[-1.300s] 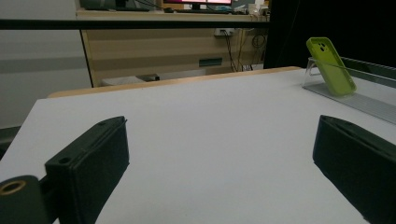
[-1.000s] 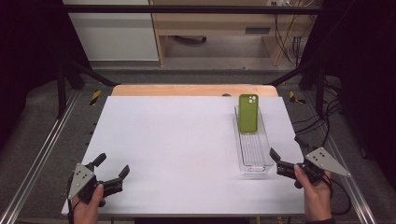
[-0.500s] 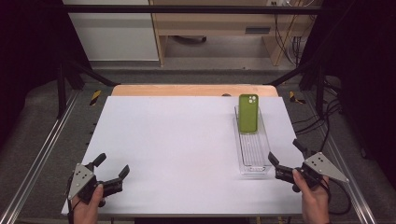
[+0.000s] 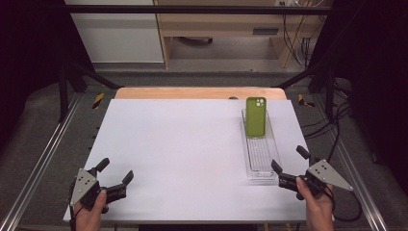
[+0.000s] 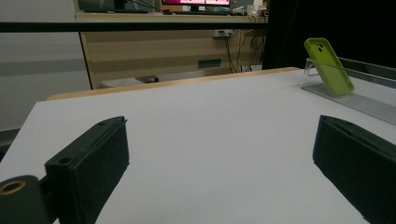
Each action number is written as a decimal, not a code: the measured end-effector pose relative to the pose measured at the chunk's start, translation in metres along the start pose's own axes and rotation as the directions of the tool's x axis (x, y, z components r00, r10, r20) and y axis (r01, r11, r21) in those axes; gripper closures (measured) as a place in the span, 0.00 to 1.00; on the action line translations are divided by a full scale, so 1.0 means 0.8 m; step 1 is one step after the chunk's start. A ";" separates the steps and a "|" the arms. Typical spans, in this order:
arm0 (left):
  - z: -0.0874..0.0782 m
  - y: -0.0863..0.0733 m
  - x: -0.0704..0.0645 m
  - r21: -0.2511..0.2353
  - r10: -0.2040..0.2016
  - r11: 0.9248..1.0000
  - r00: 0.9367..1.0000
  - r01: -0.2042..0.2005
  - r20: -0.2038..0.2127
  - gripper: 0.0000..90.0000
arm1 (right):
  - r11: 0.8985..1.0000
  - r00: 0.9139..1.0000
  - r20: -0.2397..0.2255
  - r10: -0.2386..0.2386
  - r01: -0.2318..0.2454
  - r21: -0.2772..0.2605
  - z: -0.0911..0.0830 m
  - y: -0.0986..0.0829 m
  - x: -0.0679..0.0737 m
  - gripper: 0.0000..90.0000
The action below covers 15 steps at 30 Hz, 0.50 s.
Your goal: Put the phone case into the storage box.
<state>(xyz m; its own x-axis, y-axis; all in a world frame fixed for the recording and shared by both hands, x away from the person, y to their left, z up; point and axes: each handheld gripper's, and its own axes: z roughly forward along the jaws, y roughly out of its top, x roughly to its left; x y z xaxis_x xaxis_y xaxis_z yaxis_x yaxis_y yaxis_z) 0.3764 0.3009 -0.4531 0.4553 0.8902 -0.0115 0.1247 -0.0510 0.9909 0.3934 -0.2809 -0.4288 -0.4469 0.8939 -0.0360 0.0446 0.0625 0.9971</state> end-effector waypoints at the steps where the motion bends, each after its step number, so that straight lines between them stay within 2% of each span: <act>1: 0.000 0.000 0.000 0.000 0.000 1.000 1.000 0.000 0.000 0.03 | 1.000 1.000 -0.001 0.000 0.000 0.004 0.001 -0.001 0.001 0.03; 15: 0.000 0.000 0.000 -0.003 0.004 1.000 1.000 -0.004 0.000 0.03 | 1.000 0.999 -0.049 -0.018 0.019 0.012 0.011 -0.008 0.018 0.03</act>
<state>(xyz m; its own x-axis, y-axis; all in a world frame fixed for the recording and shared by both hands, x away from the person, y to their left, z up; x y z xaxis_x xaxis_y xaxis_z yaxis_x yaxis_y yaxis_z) 0.3763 0.3013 -0.4531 0.4561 0.8899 -0.0076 0.1204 -0.0533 0.9913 0.3947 -0.2641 -0.4366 -0.4908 0.8698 -0.0508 0.0464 0.0844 0.9954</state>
